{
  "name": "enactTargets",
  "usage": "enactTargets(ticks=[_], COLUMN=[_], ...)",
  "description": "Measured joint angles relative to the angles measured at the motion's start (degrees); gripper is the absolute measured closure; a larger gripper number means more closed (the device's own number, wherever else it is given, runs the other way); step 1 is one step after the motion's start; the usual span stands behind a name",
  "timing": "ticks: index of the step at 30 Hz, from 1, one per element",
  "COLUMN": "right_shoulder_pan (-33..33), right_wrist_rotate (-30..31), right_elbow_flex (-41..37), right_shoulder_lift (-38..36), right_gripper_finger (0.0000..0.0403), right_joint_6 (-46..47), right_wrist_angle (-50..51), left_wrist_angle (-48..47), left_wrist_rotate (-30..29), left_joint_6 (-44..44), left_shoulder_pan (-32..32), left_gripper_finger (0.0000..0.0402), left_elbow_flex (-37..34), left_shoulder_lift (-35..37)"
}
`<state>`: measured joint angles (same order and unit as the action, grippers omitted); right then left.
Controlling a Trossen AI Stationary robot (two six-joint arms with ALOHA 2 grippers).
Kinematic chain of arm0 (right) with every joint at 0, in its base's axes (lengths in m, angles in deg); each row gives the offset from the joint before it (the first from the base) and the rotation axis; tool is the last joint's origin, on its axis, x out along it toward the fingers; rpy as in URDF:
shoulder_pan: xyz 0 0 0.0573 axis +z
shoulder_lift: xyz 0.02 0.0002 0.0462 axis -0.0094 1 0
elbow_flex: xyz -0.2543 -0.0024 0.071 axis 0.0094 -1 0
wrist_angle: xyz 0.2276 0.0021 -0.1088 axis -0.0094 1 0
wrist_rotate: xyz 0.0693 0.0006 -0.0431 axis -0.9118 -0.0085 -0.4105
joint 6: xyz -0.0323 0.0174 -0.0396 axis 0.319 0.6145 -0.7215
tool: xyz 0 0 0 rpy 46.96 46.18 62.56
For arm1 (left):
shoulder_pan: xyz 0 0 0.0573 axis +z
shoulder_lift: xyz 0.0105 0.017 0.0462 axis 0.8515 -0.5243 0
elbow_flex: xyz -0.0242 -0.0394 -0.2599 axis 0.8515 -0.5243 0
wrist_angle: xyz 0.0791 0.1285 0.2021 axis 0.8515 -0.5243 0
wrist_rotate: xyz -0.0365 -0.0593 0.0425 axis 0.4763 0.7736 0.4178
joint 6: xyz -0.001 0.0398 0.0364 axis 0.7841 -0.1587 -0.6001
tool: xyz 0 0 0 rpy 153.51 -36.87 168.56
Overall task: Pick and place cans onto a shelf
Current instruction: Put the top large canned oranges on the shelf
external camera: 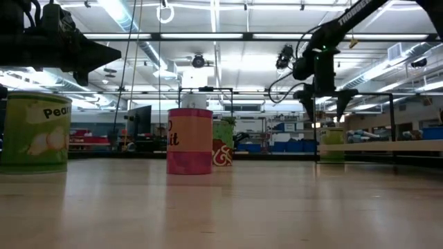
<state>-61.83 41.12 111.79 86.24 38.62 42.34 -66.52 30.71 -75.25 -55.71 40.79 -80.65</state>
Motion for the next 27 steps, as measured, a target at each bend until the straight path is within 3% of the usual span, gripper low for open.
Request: enactTargets(ticks=[16,21,27], right_shoulder_pan=[-3.5,-2.9,-1.5], right_wrist_rotate=[-5.4,-7.2,-4.7], right_elbow_flex=[-9.7,-11.4,-11.5], right_shoulder_lift=[0.4,0.4,0.4], right_gripper_finger=[0.0018,0.0038,0.0075], right_joint_6=[1.0,1.2,0.9], right_wrist_angle=[-8.9,-9.5,-9.8], left_wrist_angle=[0.0,0.0,0.0], left_wrist_rotate=[0.0,0.0,0.0], left_joint_6=[0.0,0.0,0.0], left_shoulder_pan=[0.0,0.0,0.0], left_gripper_finger=[0.0379,0.0379,0.0379], left_elbow_flex=[0.0,0.0,0.0], left_shoulder_lift=[0.0,0.0,0.0])
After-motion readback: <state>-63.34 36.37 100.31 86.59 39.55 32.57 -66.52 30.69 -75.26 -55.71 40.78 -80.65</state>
